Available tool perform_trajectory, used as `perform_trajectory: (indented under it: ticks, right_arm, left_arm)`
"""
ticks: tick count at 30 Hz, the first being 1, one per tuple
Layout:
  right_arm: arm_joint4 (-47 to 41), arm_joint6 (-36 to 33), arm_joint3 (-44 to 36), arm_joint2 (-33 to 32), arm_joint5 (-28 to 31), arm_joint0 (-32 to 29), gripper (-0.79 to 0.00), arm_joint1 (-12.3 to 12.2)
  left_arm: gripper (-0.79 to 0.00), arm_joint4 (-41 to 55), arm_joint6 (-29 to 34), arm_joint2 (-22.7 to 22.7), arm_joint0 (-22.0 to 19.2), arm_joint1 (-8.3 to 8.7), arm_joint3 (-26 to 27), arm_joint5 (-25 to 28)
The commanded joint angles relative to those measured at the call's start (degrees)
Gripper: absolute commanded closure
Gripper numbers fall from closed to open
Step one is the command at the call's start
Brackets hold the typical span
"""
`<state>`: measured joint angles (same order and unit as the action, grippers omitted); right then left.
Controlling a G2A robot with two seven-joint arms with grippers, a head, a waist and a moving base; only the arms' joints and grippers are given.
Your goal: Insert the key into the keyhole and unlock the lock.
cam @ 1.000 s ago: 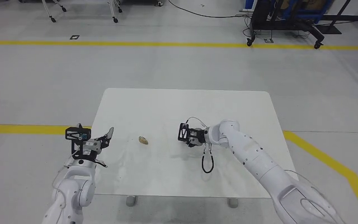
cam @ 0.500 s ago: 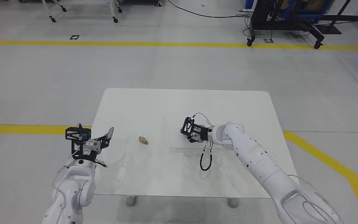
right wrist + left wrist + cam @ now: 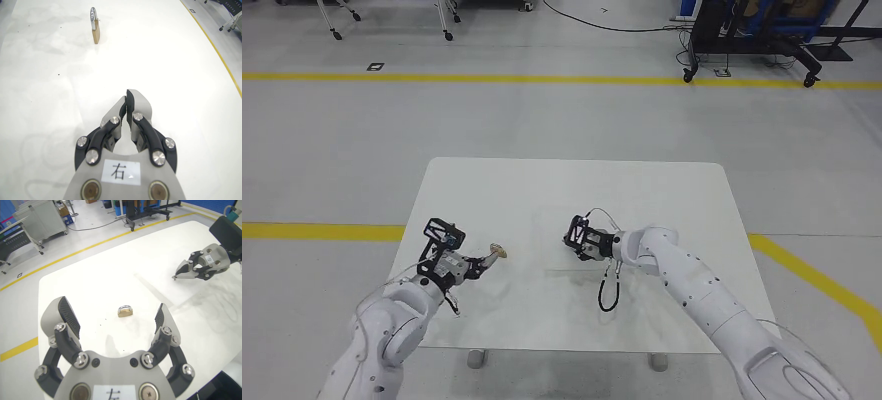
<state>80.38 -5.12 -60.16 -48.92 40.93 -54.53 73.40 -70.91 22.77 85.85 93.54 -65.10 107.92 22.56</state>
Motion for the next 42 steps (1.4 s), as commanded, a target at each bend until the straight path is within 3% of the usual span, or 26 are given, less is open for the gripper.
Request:
perform_trajectory:
  ticks: [1,4,13,22,36,42]
  right_arm:
    - [0.3,0.8,-0.2,-0.2,0.0,-0.3,0.000,-0.1]
    - [0.6,1.8,-0.3,-0.5,0.2,-0.7,0.000,-0.3]
    - [1.3,5.4,0.0,-1.5,1.6,-1.8,0.000,-1.0]
    - [2.2,8.1,-0.5,-3.0,2.7,-2.4,0.000,-1.7]
    - [-3.0,13.0,1.7,-5.7,3.8,-2.4,0.000,-2.1]
    - [-5.4,17.8,1.8,-8.2,6.7,-3.5,0.000,-2.9]
  left_arm:
    - [-0.785,-0.1,4.0,-1.7,-2.3,-0.04,-0.1,0.6]
    - [-0.785,-2.7,8.6,-6.3,-6.4,-0.31,-2.0,1.0]
    - [-0.785,-4.6,11.3,-20.9,-18.8,-3.09,-13.4,-7.0]
    - [-0.785,-4.1,10.8,-29.7,-26.7,-6.18,-23.9,-16.8]
    - [-0.785,-3.9,9.0,-33.6,-30.8,-8.37,-32.1,-19.3]
    - [-0.785,-3.1,10.2,-29.4,-31.1,-7.82,-26.9,-19.4]
